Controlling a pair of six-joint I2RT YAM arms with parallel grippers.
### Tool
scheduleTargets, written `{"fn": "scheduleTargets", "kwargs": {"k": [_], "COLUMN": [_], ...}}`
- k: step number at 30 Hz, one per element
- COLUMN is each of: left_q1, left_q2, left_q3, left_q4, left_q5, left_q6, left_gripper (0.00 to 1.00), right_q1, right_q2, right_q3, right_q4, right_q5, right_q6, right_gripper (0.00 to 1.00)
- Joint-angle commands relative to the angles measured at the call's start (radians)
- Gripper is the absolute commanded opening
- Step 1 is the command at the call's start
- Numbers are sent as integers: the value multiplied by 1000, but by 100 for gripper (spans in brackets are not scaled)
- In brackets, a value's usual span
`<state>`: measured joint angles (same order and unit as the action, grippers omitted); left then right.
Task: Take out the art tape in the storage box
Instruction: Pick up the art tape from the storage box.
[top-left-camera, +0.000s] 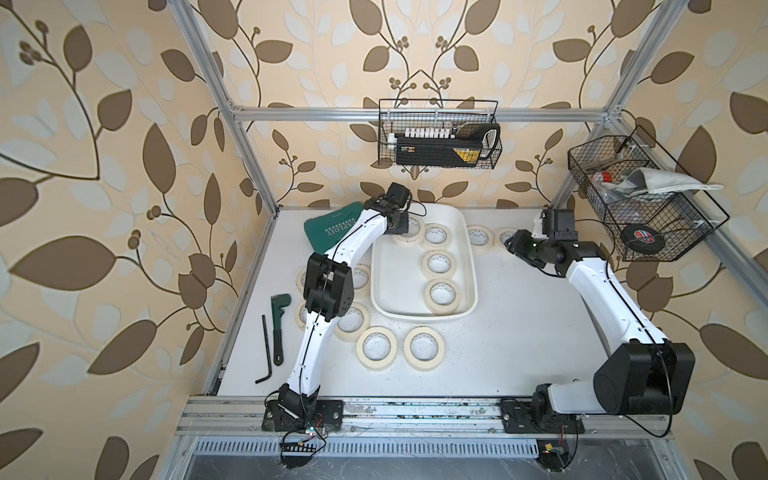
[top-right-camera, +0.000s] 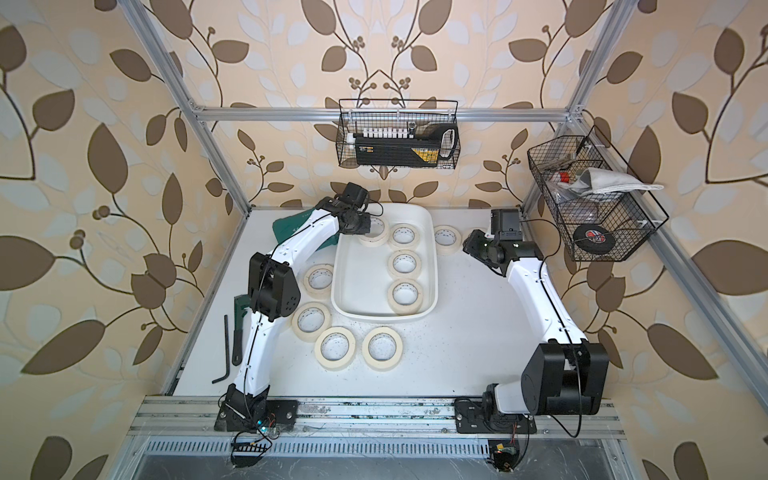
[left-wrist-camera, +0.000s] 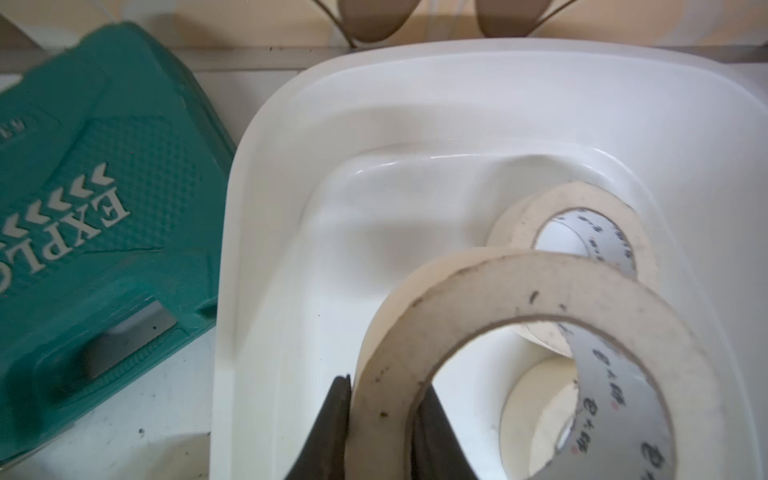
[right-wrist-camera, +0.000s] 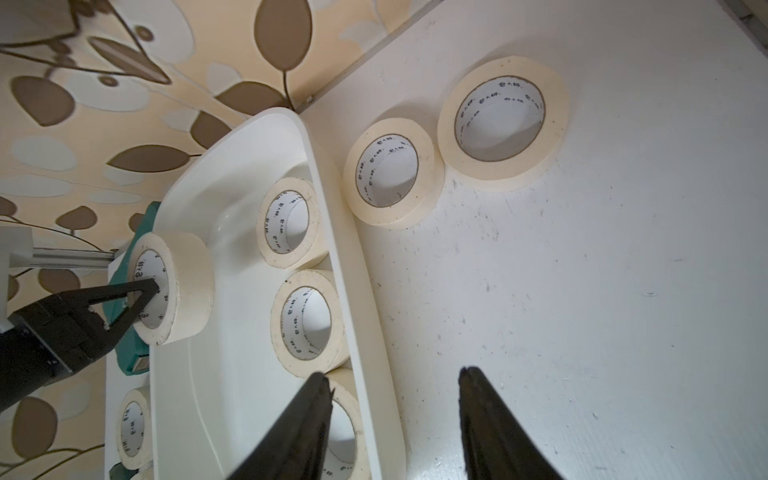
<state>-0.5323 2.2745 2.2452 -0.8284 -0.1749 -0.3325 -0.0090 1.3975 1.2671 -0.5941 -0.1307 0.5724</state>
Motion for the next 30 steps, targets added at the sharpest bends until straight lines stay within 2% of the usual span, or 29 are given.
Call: {"fn": "scheduleTargets", "kwargs": {"k": [1, 9, 19, 30], "left_q1": [-63, -161, -246, -273], "left_q2": [-150, -247, -354, -395], "left_q3": [-35, -61, -151, -187], "left_q4": [6, -34, -48, -47], "left_q5": [0, -18, 8, 12], "left_q6": [131, 283, 314, 313], "left_gripper": [9, 1, 0, 0], "right_q1": [21, 118, 323, 412], "right_q2": [-36, -100, -80, 21], "right_q3": [56, 57, 100, 146], "right_q4": [-17, -39, -79, -95], "right_q5": [-30, 21, 102, 129], "right_q6": [20, 21, 20, 25], "right_gripper": [51, 52, 57, 62]}}
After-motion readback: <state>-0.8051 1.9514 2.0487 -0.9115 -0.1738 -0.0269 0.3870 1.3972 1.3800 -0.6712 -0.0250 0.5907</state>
